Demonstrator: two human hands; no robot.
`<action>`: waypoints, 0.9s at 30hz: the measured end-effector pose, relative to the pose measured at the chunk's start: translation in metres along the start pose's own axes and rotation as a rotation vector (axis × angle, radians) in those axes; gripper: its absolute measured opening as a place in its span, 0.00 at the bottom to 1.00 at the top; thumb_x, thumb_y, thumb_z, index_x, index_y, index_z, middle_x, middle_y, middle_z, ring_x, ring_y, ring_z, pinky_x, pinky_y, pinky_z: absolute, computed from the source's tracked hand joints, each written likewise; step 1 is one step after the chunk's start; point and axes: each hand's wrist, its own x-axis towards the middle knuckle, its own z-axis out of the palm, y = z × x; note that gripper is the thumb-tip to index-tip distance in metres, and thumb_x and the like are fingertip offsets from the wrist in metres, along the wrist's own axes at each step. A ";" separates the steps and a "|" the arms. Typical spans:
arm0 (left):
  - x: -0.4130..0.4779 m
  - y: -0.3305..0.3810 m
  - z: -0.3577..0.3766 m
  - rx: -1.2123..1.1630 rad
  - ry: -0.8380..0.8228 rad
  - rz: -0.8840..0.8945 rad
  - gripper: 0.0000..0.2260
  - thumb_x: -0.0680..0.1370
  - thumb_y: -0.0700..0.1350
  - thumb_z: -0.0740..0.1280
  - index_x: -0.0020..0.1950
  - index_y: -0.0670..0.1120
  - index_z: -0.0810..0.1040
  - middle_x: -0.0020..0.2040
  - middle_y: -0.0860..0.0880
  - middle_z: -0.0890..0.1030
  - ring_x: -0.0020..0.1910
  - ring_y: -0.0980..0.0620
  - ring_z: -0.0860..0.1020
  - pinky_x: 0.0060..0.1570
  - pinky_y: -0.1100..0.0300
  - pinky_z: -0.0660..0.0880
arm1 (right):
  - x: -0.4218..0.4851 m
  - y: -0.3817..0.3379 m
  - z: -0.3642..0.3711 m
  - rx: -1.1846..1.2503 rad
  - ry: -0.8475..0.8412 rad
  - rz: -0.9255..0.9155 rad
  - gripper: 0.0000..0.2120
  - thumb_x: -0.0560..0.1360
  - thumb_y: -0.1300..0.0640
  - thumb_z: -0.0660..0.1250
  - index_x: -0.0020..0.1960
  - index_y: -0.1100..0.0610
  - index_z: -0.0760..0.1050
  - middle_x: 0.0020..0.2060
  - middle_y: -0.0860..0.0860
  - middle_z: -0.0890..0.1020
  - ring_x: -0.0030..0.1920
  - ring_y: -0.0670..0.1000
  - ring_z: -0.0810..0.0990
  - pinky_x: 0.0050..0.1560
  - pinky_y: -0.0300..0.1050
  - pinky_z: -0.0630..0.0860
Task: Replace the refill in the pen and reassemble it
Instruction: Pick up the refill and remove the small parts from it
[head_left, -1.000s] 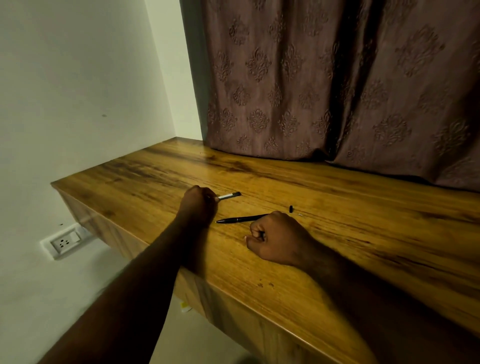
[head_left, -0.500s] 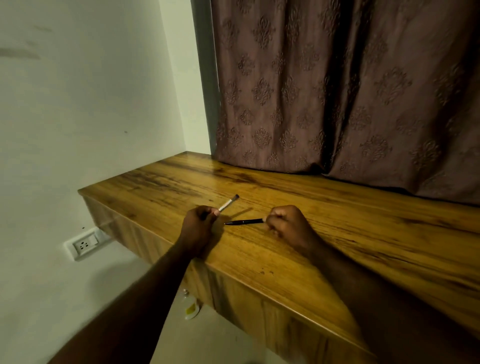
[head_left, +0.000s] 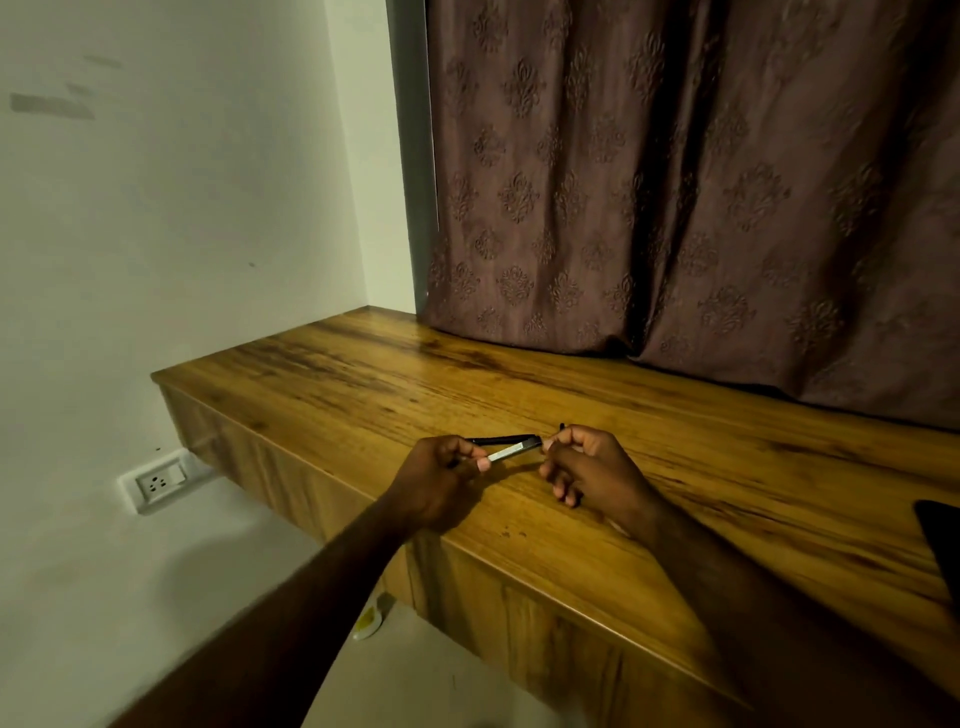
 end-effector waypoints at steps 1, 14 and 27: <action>0.001 0.000 0.004 -0.010 -0.004 -0.004 0.05 0.75 0.34 0.69 0.42 0.42 0.79 0.31 0.47 0.80 0.28 0.53 0.76 0.30 0.61 0.72 | 0.000 -0.001 0.000 0.034 0.004 0.007 0.06 0.79 0.60 0.62 0.46 0.62 0.74 0.33 0.57 0.80 0.23 0.49 0.73 0.20 0.39 0.66; 0.009 0.001 0.028 0.213 0.037 0.165 0.07 0.73 0.36 0.72 0.43 0.48 0.79 0.33 0.54 0.81 0.30 0.63 0.77 0.31 0.68 0.74 | 0.008 0.002 -0.005 0.118 0.011 0.032 0.06 0.77 0.61 0.64 0.46 0.64 0.77 0.32 0.57 0.79 0.24 0.50 0.74 0.22 0.40 0.68; 0.009 -0.001 0.030 0.578 0.065 0.518 0.13 0.76 0.60 0.64 0.53 0.54 0.80 0.44 0.51 0.84 0.41 0.56 0.81 0.38 0.50 0.78 | 0.008 0.002 -0.002 0.026 0.031 0.016 0.06 0.77 0.62 0.65 0.41 0.62 0.74 0.31 0.55 0.78 0.23 0.49 0.72 0.20 0.39 0.64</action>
